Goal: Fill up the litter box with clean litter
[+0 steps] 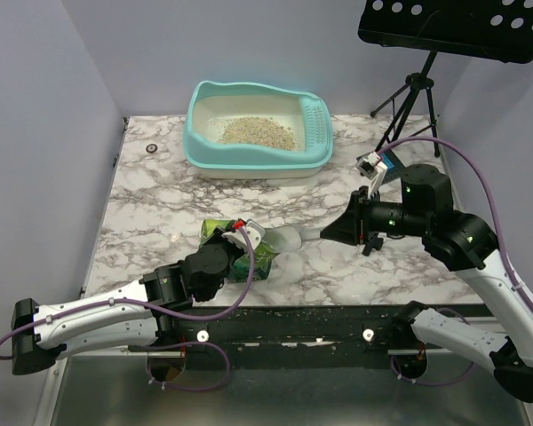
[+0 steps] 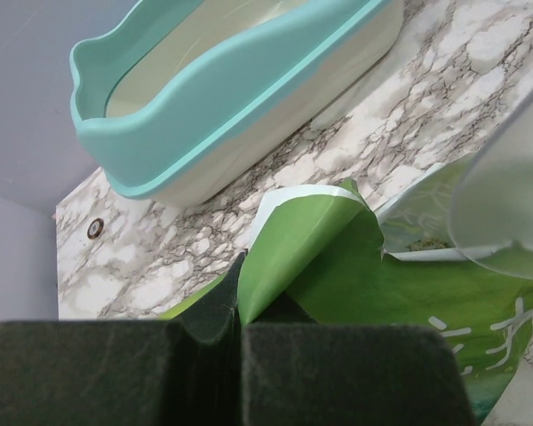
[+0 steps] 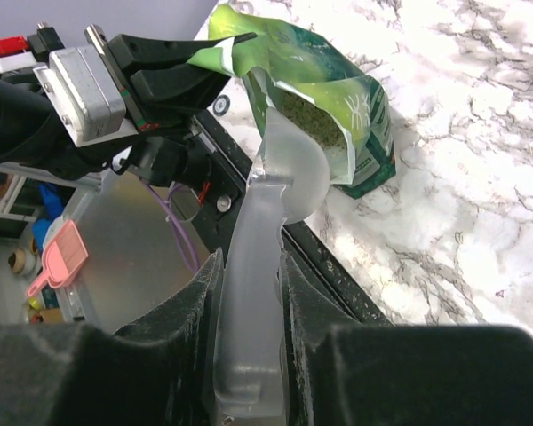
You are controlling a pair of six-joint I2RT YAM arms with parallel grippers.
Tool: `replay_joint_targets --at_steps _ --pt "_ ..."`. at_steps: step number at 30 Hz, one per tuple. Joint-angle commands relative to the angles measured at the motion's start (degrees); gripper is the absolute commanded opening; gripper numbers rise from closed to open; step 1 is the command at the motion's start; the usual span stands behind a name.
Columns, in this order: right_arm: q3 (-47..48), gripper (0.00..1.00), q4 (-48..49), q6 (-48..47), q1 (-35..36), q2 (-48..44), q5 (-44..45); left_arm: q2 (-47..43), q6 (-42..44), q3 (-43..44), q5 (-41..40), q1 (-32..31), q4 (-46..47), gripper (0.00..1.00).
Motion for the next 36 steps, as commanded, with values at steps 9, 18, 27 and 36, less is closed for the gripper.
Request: replay_joint_targets --at_steps 9,18,27,36 --pt "2.5 0.01 1.6 0.2 0.1 -0.9 3.2 -0.9 -0.8 1.7 0.7 0.5 -1.4 0.00" --pt "0.9 0.01 1.8 0.2 0.1 -1.3 3.2 -0.4 -0.8 1.7 0.8 0.5 -1.5 0.00" --pt "-7.9 0.01 9.0 2.5 0.1 1.1 1.3 -0.2 -0.8 1.5 0.9 0.5 -1.0 0.00" --pt "-12.7 0.01 16.1 8.5 2.0 10.5 1.6 2.0 -2.6 2.8 2.7 0.5 -2.1 0.00"
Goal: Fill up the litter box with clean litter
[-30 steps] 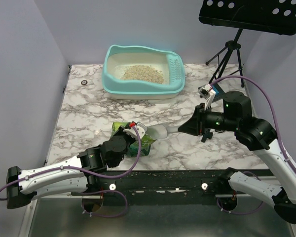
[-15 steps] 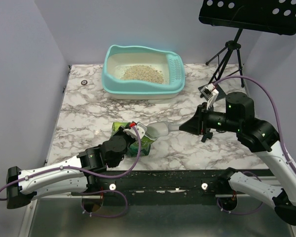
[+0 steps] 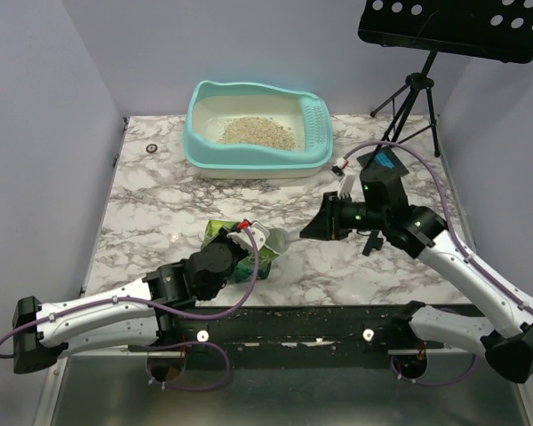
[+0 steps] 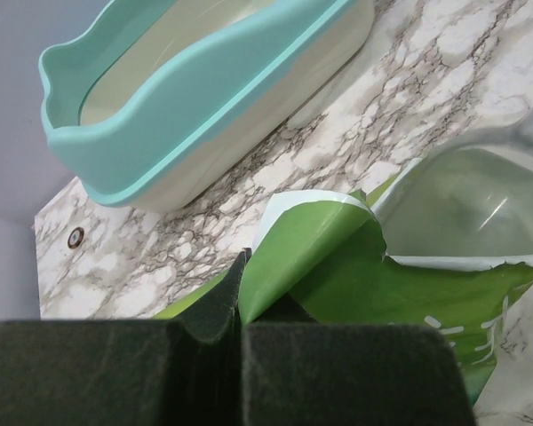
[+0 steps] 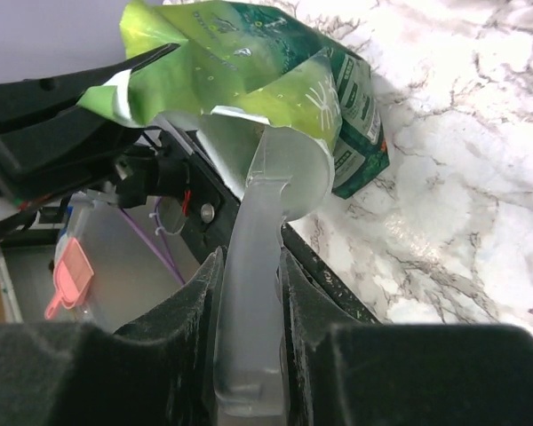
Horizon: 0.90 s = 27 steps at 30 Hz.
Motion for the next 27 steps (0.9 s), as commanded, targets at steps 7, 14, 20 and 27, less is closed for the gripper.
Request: replay_joint_targets --at_steps 7,14,20,27 --pt "2.3 0.01 0.3 4.4 6.2 16.3 6.8 0.8 -2.5 2.7 1.0 0.3 -2.2 0.00" --pt "-2.4 0.01 10.9 11.0 8.8 25.1 7.2 0.5 -2.4 2.6 1.0 0.3 -2.4 0.00" --pt "-13.2 0.01 31.7 22.9 8.7 27.0 0.8 0.7 -2.4 2.3 1.4 0.3 -2.2 0.00" --pt "-23.7 0.01 60.2 34.6 8.8 26.3 -5.6 1.0 -2.3 2.1 1.9 0.3 -2.1 0.00"
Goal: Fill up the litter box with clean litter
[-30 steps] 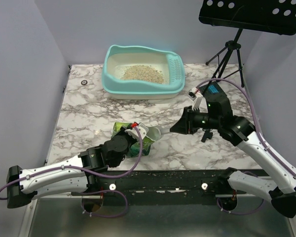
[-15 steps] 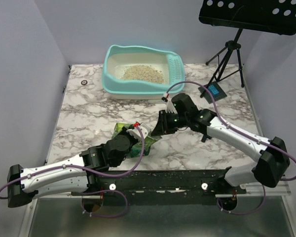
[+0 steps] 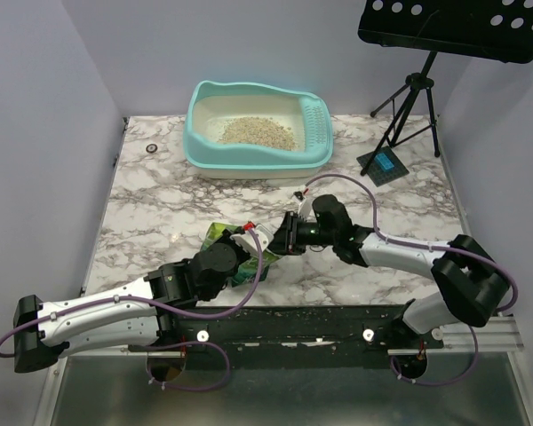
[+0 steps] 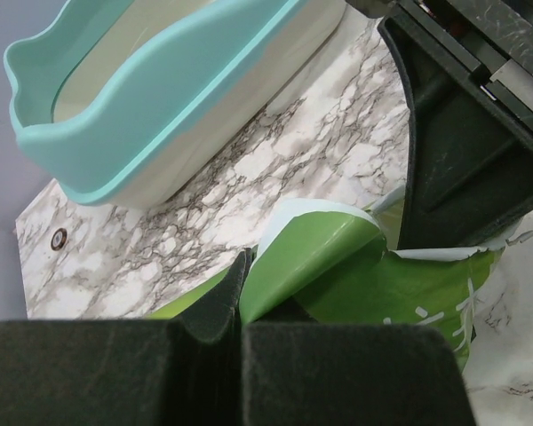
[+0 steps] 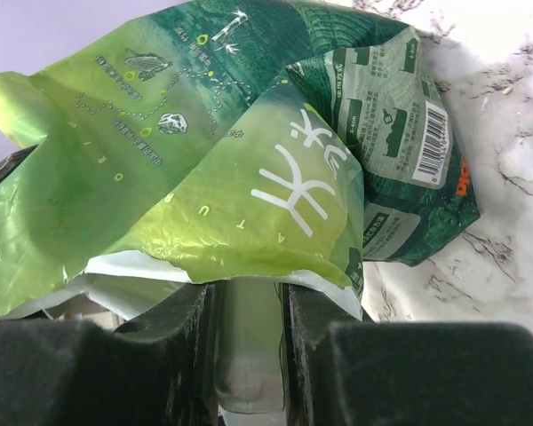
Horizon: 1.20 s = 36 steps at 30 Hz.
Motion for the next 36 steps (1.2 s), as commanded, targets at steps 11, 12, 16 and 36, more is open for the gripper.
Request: replay_joint_targets --at_steps 11,12,16,36 --pt "-13.5 0.01 37.6 16.0 0.3 -0.5 -6.7 -0.3 0.6 0.6 -0.8 0.3 1.2 0.00" --pt "-14.6 0.01 39.0 16.3 0.4 -0.9 -6.5 -0.1 0.6 0.7 -0.9 0.3 1.3 0.00" --pt "-17.9 0.00 42.9 17.8 0.3 -3.3 -4.5 0.1 0.6 0.6 -0.5 0.3 1.2 0.00" --pt "-33.1 0.01 34.8 19.6 -6.4 -26.4 3.8 0.5 1.2 0.1 -0.1 0.3 1.7 0.00"
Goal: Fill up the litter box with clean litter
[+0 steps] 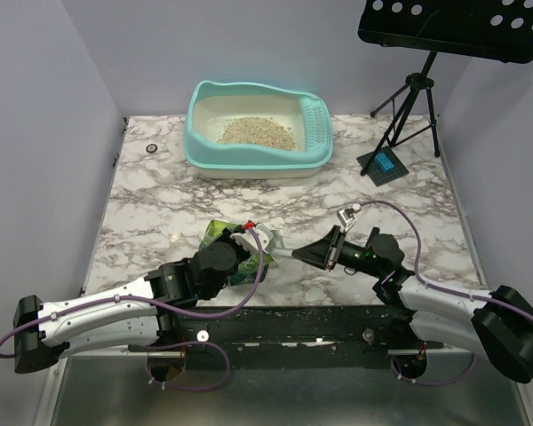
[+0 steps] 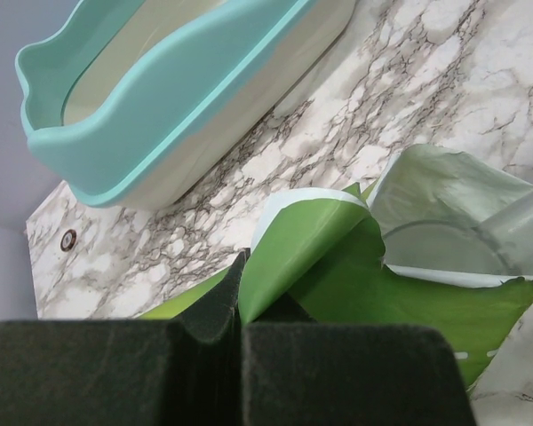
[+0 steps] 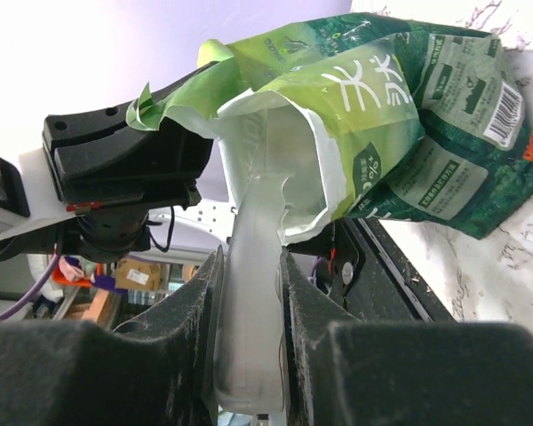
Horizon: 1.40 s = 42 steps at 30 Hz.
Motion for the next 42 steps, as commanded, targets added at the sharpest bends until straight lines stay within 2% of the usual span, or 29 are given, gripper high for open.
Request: replay_joint_targets --at_steps 1,16,20,25,33,42 --pt "-3.7 0.01 -3.9 1.5 -1.9 -6.4 3.6 0.0 0.1 0.0 -0.1 0.2 1.5 0.00" --pt "-13.2 0.01 -22.2 7.2 -4.8 -31.8 11.5 -2.0 1.1 -2.3 3.0 0.0 5.6 0.00" --pt "-14.6 0.01 -27.7 8.0 -4.8 -38.2 13.0 0.5 1.1 -2.2 3.5 -0.2 5.8 0.00" --pt "-15.6 0.01 -32.7 8.4 -4.9 -42.9 13.8 4.9 0.8 -1.6 3.2 -1.7 5.7 0.00" --pt "-18.5 0.01 -38.1 9.7 -4.9 -48.0 13.8 6.2 1.4 -2.2 2.3 -2.1 7.5 0.00" --pt "-17.2 0.01 -55.9 9.5 -4.9 -61.8 15.2 6.0 2.6 -2.6 -0.1 -2.1 8.6 0.00"
